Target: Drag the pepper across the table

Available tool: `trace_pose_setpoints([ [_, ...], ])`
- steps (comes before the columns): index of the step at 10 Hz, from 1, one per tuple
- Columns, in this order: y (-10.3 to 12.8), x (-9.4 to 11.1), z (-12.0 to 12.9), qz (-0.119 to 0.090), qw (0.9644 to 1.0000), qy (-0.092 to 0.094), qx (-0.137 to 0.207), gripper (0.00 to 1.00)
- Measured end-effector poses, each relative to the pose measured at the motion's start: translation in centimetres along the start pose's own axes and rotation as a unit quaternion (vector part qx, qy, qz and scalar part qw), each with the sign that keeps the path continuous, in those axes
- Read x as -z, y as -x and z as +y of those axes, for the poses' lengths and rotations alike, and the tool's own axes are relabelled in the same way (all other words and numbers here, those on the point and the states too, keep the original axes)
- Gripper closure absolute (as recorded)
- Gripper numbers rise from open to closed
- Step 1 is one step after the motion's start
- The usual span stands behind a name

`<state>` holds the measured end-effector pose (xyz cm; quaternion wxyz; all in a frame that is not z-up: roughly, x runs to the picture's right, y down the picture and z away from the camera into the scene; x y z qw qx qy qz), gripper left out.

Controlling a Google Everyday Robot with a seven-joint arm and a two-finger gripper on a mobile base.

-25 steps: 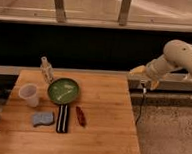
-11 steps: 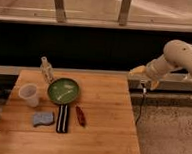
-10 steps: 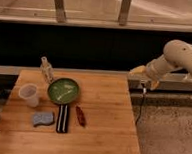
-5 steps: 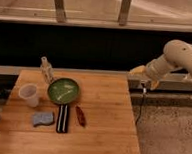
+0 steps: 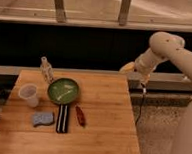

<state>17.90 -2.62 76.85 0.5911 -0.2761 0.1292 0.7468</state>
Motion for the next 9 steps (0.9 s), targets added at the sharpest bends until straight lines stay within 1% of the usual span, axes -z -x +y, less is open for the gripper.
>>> trace_pose_setpoints([
  [1, -0.7, -0.8, 2.1, 0.012, 0.9997, -0.002, 0.023, 0.20],
  [2, -2.2, -1.8, 4.3, 0.029, 0.9982, -0.004, 0.051, 0.20],
  [3, -3.7, -2.5, 5.6, 0.043, 0.9965, -0.005, 0.071, 0.20],
  [4, -5.0, -2.9, 6.4, 0.050, 0.9951, -0.005, 0.085, 0.20],
  [5, -6.1, -3.3, 7.1, 0.052, 0.9938, -0.005, 0.098, 0.20],
  [7, -8.7, -4.3, 8.8, 0.042, 0.9905, -0.010, 0.131, 0.20],
  [9, -9.7, -5.1, 10.0, 0.030, 0.9884, -0.009, 0.148, 0.20],
])
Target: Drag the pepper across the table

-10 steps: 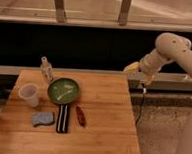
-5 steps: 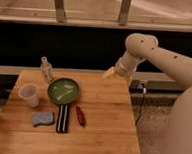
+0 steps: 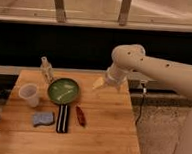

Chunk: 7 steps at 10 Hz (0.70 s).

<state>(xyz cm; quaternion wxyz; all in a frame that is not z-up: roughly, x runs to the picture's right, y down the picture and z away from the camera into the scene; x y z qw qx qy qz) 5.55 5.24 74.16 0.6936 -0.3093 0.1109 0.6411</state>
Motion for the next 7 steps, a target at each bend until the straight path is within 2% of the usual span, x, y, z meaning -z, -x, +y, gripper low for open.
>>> trace_pose_setpoints([
  [2, 0.4, -1.1, 2.3, -0.002, 0.9998, 0.015, 0.015, 0.20],
  [7, 0.4, -1.1, 2.4, 0.001, 0.9997, 0.013, 0.019, 0.20],
])
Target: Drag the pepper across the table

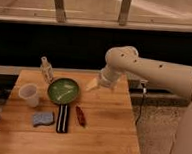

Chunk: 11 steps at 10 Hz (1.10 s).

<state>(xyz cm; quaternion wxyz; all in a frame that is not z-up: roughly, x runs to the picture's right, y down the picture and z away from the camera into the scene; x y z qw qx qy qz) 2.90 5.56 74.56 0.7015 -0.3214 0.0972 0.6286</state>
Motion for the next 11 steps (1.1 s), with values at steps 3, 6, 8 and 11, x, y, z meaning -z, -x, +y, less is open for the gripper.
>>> trace_pose_setpoints([
  [3, 0.4, -2.5, 2.2, 0.019, 0.9994, -0.014, 0.024, 0.20],
  [6, 1.3, -6.1, 3.4, 0.036, 0.9991, -0.007, 0.023, 0.20],
  [8, 1.2, -7.8, 2.7, 0.034, 0.9992, -0.007, 0.018, 0.20],
  [11, 0.5, -9.6, 1.9, 0.026, 0.9996, -0.011, 0.009, 0.20],
])
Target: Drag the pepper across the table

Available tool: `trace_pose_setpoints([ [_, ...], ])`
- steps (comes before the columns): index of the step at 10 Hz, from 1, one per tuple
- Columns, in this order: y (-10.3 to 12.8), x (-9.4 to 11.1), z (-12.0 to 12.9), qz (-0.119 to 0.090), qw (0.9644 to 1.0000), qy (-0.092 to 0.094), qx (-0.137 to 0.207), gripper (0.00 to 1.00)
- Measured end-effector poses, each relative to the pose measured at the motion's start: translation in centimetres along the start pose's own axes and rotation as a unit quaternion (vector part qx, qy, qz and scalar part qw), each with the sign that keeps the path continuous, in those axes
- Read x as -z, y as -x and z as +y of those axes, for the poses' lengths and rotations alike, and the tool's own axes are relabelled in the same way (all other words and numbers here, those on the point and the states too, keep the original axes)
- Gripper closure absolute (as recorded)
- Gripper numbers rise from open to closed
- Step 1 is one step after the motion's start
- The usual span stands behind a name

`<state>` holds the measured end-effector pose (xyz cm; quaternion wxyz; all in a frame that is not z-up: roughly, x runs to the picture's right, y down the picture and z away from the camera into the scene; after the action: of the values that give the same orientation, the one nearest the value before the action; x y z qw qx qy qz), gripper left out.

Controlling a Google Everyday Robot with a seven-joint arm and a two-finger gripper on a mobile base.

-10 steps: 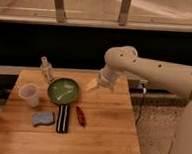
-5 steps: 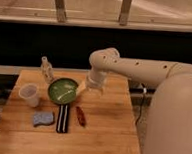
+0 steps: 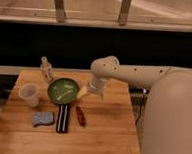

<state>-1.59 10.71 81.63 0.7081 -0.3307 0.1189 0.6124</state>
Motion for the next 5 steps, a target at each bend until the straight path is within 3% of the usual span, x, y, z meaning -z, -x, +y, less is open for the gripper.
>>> trace_pose_setpoints([
  [3, -0.60, -0.66, 0.41, -0.021, 0.9991, -0.035, 0.008, 0.20],
  [5, -1.04, -0.72, 0.07, -0.030, 0.9984, -0.046, 0.013, 0.20],
])
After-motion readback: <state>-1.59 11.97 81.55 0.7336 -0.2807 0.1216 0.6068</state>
